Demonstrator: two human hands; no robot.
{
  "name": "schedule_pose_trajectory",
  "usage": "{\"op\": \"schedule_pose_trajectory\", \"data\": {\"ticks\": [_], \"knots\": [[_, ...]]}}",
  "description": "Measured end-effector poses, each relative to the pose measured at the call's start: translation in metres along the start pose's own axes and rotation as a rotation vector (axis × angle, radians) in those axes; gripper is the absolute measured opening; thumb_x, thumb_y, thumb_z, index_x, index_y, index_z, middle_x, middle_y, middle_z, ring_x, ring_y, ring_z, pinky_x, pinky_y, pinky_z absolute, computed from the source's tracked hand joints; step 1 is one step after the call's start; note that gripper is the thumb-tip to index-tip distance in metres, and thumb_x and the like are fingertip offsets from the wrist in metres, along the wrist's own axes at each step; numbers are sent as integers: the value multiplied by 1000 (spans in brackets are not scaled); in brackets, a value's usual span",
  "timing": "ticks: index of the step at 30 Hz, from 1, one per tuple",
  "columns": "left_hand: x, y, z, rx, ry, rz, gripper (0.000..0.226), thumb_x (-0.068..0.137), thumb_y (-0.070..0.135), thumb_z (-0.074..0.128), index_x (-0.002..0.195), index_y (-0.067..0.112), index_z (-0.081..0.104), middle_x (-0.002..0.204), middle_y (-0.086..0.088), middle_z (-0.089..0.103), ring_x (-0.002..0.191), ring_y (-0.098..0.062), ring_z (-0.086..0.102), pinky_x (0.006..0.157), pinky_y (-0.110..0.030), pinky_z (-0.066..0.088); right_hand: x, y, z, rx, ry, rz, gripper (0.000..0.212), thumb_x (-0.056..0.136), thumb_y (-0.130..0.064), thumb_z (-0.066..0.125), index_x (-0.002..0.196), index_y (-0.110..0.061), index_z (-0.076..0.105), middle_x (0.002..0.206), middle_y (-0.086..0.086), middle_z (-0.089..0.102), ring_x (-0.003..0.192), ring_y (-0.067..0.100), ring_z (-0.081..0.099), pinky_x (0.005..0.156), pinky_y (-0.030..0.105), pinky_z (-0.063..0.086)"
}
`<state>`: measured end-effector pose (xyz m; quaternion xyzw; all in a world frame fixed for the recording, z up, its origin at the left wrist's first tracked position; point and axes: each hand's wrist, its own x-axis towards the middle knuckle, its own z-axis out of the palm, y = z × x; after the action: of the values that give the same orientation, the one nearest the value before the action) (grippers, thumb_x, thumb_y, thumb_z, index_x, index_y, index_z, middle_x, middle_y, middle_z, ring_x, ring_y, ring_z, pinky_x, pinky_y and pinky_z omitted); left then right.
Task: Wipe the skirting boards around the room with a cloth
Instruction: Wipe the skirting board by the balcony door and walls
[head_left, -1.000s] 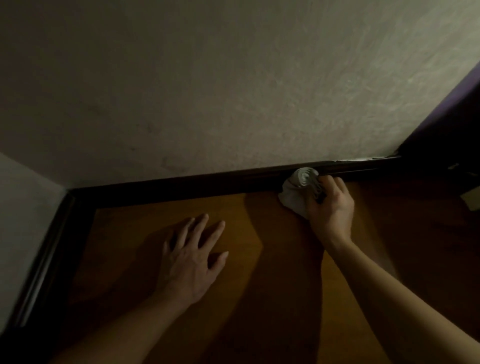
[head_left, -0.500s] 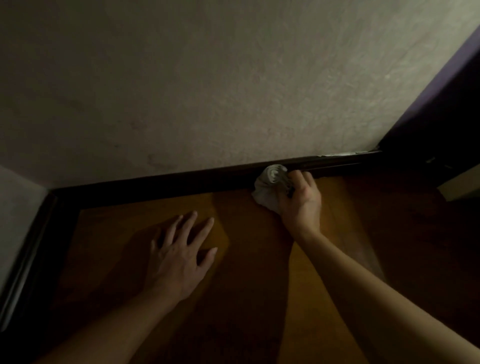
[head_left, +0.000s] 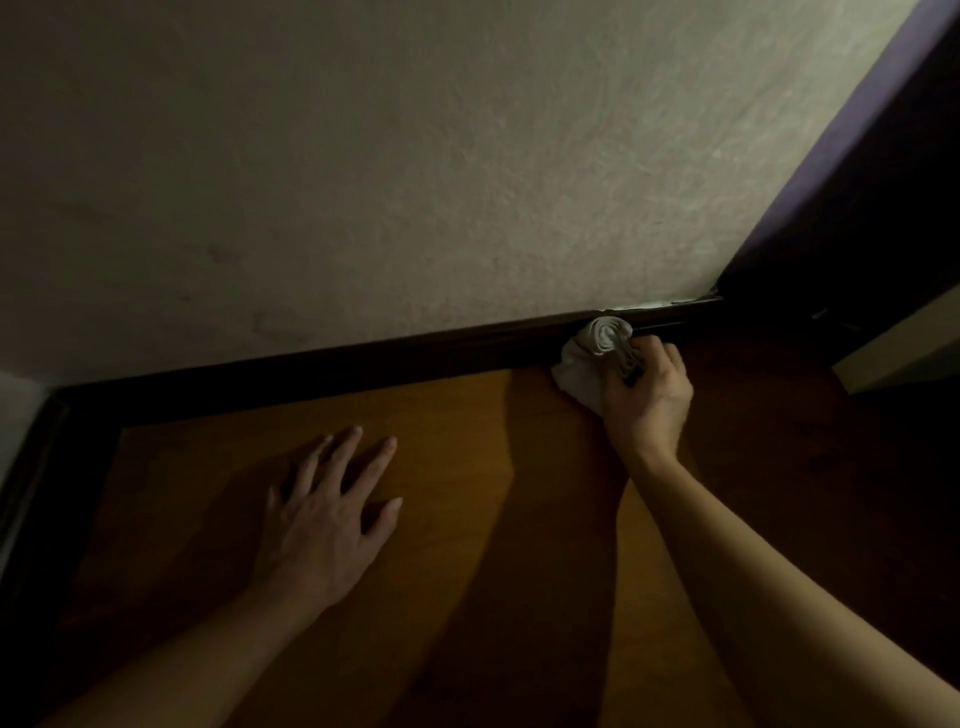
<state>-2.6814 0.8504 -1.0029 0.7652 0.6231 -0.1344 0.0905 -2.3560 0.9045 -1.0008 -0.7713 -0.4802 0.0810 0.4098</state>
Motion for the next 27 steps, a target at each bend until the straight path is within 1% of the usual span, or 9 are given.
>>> {"op": "schedule_pose_trajectory", "data": {"ticks": [3, 5, 8, 10, 16, 20, 23, 25, 27], "knots": [[-1, -1, 1, 5, 8, 4, 69, 79, 75, -10, 144, 57, -29, 165, 11, -20, 154, -20, -7, 117, -59, 22, -9, -11, 9, 15, -52, -82, 16, 84, -20, 66, 98, -14, 61, 95, -3, 52, 81, 16, 55, 64, 26, 39], [-1, -1, 3, 3, 11, -4, 71, 81, 75, -9, 147, 56, -24, 166, 12, -19, 154, -20, -7, 116, -59, 22, -19, -29, 18, 79, -120, -166, 25, 81, -32, 60, 99, -15, 62, 97, -4, 53, 83, 14, 54, 62, 23, 37], [0, 0, 3, 4, -19, -37, 75, 83, 74, -5, 155, 52, 0, 167, 9, -9, 153, -20, -5, 116, -59, 22, -38, -63, 40, 100, -263, -290, 43, 77, -48, 51, 100, -13, 62, 99, 1, 55, 84, 15, 52, 63, 28, 39], [1, 1, 0, -10, -43, -56, 81, 80, 74, -7, 155, 49, 13, 167, 6, 1, 153, -21, -2, 115, -60, 22, -44, -75, 52, 42, -304, -360, 38, 80, -41, 56, 104, -12, 60, 100, 4, 54, 84, 20, 53, 63, 29, 39], [1, -3, 5, -12, -24, -24, 67, 91, 71, 9, 154, 51, -2, 166, 11, -17, 153, -20, -10, 116, -61, 19, -49, -63, 55, 103, -139, -233, 25, 80, -30, 60, 95, -10, 58, 91, 0, 51, 77, 16, 50, 59, 29, 37], [2, -1, 4, -9, -29, -40, 72, 86, 74, 0, 154, 50, 5, 167, 8, -2, 153, -20, -6, 116, -60, 19, -54, -77, 66, 96, -231, -324, 27, 80, -34, 60, 95, -12, 56, 91, 0, 49, 76, 18, 50, 58, 29, 37], [3, -3, 5, -16, -16, -40, 72, 86, 75, -2, 153, 51, 4, 167, 9, -4, 153, -20, -6, 115, -60, 19, -47, -72, 63, 102, -237, -331, 27, 80, -37, 55, 96, -15, 55, 92, -8, 44, 76, 11, 46, 56, 24, 32], [2, -4, 7, -22, 5, -27, 69, 86, 74, 1, 152, 53, -6, 166, 11, -14, 153, -20, -8, 115, -61, 18, -38, -59, 53, 102, -218, -303, 23, 82, -34, 58, 98, -18, 56, 94, -9, 45, 79, 9, 48, 58, 18, 34], [2, -3, 7, -34, 30, -18, 68, 87, 74, 3, 149, 56, -18, 165, 12, -19, 153, -21, -8, 115, -61, 18, -27, -39, 39, 86, -156, -234, 18, 84, -26, 64, 100, -18, 59, 97, -7, 49, 83, 12, 52, 61, 22, 38]]}}
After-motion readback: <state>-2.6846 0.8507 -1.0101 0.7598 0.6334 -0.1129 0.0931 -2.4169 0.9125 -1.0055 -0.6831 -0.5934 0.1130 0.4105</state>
